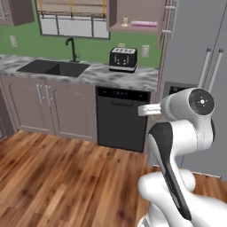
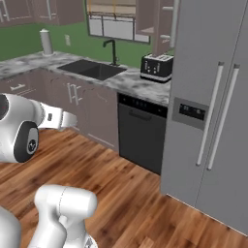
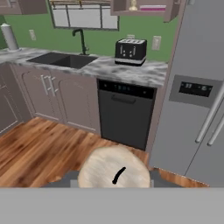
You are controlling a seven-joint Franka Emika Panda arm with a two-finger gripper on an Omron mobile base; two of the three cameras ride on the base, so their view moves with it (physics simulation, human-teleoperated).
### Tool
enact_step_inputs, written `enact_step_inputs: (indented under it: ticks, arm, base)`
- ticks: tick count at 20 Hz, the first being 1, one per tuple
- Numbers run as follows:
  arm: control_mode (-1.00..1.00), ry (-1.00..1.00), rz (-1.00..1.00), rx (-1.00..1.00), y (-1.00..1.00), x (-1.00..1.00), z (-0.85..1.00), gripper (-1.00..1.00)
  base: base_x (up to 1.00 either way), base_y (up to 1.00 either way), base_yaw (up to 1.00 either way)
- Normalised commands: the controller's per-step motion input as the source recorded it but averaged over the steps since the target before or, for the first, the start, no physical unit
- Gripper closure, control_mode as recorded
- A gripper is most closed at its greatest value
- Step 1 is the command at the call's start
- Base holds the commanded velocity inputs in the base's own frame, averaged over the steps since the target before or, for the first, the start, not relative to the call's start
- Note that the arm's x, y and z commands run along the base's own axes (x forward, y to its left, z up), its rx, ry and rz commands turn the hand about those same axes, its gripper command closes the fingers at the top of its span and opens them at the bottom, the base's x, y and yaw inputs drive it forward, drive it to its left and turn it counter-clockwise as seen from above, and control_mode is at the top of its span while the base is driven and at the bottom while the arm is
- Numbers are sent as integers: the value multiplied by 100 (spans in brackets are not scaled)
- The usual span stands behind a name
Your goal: Pick the candle and candle from the dining table and place them in the open cabinet. Close the cabinet after placing the objects.
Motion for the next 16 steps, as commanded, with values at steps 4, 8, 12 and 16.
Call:
enact_step_inputs:
  ticks: [4,8,12,16]
  arm:
    - [100,0,0,0,0,0,0,100]
    - [100,0,0,0,0,0,0,100]
    - [100,0,0,0,0,0,0,100]
    - [100,0,0,0,0,0,0,100]
  base:
    - [49,24,-20]
    - [42,39,-19]
    - [41,46,-17]
    - [43,35,-19]
